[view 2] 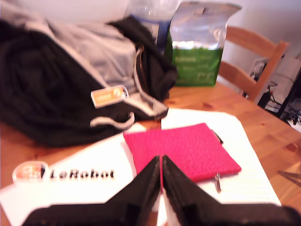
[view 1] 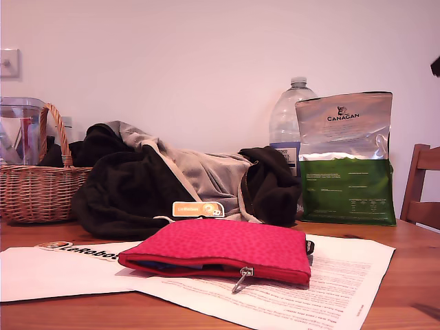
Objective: Close the zipper in the zip bag in front of you
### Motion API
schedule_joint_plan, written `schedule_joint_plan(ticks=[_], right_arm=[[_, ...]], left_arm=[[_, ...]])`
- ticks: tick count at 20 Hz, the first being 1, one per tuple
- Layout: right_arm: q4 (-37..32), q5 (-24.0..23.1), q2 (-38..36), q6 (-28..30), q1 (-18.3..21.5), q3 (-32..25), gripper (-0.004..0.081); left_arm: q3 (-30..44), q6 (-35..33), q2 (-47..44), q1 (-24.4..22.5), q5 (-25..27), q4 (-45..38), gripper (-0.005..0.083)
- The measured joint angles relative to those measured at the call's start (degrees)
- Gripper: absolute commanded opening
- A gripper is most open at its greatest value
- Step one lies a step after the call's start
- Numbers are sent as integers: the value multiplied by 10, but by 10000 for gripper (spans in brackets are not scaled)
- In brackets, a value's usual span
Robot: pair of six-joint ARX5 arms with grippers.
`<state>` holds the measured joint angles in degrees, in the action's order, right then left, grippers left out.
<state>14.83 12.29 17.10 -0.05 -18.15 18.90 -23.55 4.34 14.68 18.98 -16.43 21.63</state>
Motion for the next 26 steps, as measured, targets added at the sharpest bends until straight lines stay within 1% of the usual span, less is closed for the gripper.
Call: schedule_joint_plan(ticks=[2, 3, 5, 7, 8, 10, 11, 14, 15, 17, 19, 20, 23, 26], right_arm=[[-6, -22, 0, 42, 0, 1, -13], [-2, -24, 4, 71, 0, 3, -13], [9, -24, 22, 129, -9, 15, -13], [22, -24, 51, 191, -38, 35, -13], [25, -24, 68, 236, -57, 44, -13], [30, -24, 102, 333, -93, 47, -13], [32, -27, 124, 372, -108, 47, -13], [27, -43, 191, 487, -143, 47, -9], [25, -43, 212, 515, -150, 47, 12], [17, -43, 250, 540, -154, 47, 44], [1, -43, 284, 546, -154, 47, 84], [-15, -42, 299, 563, -155, 47, 118], [-63, -39, 342, 648, -161, 47, 230], [-96, -37, 405, 698, -161, 47, 235]], left_arm=[[0, -28, 5, 6, 0, -2, -24], [0, -31, 15, 11, -1, -7, -24], [0, -57, 48, 29, -17, -24, -24], [0, -84, 83, 61, -31, -48, -24], [0, -87, 101, 82, -31, -59, -24], [0, -103, 139, 122, -25, -82, -24], [0, -104, 159, 137, -20, -94, -24], [0, -104, 223, 167, -14, -129, -24], [0, -104, 243, 174, -14, -144, -24], [0, -104, 280, 183, -14, -167, -24], [0, -104, 315, 185, -14, -181, -24], [0, -104, 331, 185, -14, -193, -24], [0, -104, 363, 185, -14, -205, -24], [0, -104, 372, 185, -13, -209, -24]])
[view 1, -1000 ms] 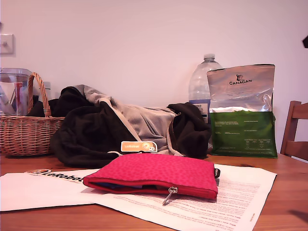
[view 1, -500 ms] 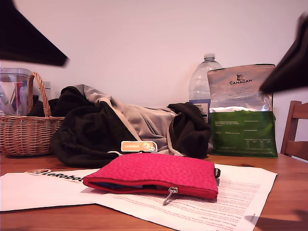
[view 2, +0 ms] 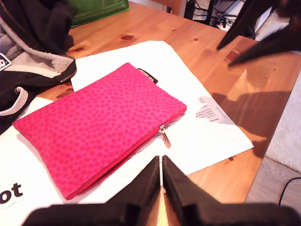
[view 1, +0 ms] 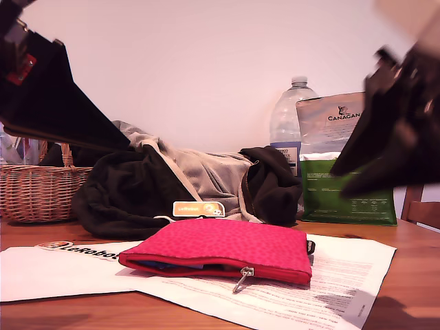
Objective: Close the zipper in the zip bag in front of you
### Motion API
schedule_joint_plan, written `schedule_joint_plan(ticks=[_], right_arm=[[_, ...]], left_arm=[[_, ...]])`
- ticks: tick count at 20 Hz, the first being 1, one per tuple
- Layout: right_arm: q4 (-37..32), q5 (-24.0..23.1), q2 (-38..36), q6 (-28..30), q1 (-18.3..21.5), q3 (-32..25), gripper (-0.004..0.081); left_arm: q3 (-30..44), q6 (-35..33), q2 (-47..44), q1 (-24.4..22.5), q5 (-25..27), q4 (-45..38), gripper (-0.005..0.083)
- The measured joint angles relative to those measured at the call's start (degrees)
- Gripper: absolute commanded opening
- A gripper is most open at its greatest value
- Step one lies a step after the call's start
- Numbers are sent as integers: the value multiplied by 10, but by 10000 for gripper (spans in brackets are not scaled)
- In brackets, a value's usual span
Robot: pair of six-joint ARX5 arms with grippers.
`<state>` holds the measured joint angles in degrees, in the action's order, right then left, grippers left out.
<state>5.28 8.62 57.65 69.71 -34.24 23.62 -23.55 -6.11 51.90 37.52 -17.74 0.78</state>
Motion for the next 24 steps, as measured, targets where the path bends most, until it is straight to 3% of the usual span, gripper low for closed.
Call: schedule_joint_plan(ticks=[5, 10, 24], right_arm=[[-91, -6, 109, 24, -4, 0, 260], [-134, -19, 175, 25, -12, 0, 265], [-225, -47, 269, 26, -19, 0, 263]], left_arm=[[0, 0, 0, 0, 2, -3, -24], [0, -1, 0, 0, 2, -25, -24], [0, -1, 42, 0, -12, -31, -24]])
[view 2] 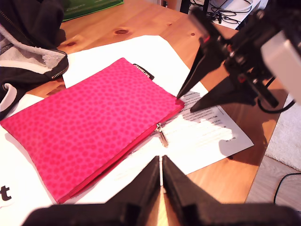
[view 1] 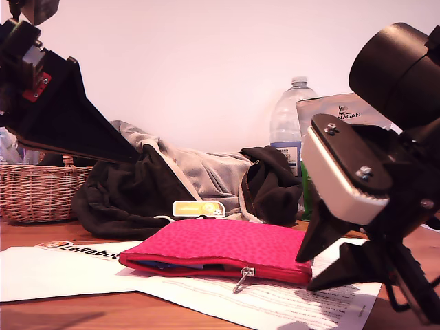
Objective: Close the zipper in the zip bag in front of you
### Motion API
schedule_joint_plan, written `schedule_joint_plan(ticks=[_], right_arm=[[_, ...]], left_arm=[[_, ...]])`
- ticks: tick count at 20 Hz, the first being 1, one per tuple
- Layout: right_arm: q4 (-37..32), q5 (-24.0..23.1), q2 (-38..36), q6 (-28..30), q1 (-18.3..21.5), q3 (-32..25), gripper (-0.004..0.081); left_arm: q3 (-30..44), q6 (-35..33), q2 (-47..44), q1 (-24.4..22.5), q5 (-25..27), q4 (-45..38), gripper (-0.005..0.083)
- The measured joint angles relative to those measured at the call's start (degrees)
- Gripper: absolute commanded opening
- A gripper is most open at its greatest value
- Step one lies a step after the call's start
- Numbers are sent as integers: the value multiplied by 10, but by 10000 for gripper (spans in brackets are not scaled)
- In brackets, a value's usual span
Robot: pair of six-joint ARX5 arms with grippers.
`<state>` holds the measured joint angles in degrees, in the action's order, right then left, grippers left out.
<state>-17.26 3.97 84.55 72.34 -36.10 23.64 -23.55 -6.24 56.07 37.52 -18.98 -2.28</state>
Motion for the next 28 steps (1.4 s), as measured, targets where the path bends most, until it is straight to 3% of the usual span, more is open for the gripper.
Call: schedule_joint_plan(ticks=[4, 9, 12, 22, 28], right_arm=[[-27, -1, 19, 0, 0, 0, 251], [-30, -1, 28, 0, 0, 3, 115], [-29, -1, 30, 9, 0, 3, -16], [-89, -59, 24, 12, -2, 3, -13], [-83, -78, -54, 12, -31, 3, -13]], left_arm=[[0, 0, 0, 0, 0, 0, -24], [0, 0, 0, 0, 0, 0, -24], [0, 0, 0, 0, 0, 0, -24], [0, 0, 0, 0, 0, -1, -24], [0, 0, 0, 0, 0, -31, -23]])
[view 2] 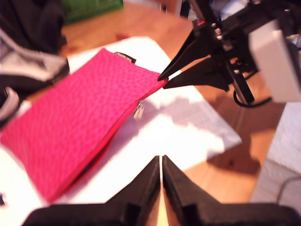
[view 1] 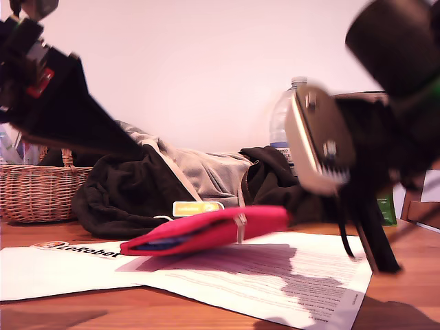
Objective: Close the zipper in the zip bag in front of you
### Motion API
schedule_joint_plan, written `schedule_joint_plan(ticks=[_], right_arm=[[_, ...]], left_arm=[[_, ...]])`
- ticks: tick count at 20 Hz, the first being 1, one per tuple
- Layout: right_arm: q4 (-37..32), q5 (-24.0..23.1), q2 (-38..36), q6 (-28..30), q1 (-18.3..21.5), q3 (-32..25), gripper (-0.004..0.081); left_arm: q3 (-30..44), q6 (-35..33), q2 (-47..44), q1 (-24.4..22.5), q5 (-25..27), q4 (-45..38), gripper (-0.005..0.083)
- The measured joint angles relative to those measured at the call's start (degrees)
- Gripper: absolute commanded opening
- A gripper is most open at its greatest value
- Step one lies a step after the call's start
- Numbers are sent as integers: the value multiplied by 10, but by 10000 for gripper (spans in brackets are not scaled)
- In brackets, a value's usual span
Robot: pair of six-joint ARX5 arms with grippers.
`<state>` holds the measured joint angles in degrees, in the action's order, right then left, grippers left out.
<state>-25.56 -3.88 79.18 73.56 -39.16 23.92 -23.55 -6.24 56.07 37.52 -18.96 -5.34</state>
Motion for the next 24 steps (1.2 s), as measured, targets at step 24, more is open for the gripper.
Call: schedule_joint_plan(ticks=[24], right_arm=[[451, 36, -141, -315, -45, 248, -13]], left_arm=[[0, 52, 94, 168, 315, -258, 217]])
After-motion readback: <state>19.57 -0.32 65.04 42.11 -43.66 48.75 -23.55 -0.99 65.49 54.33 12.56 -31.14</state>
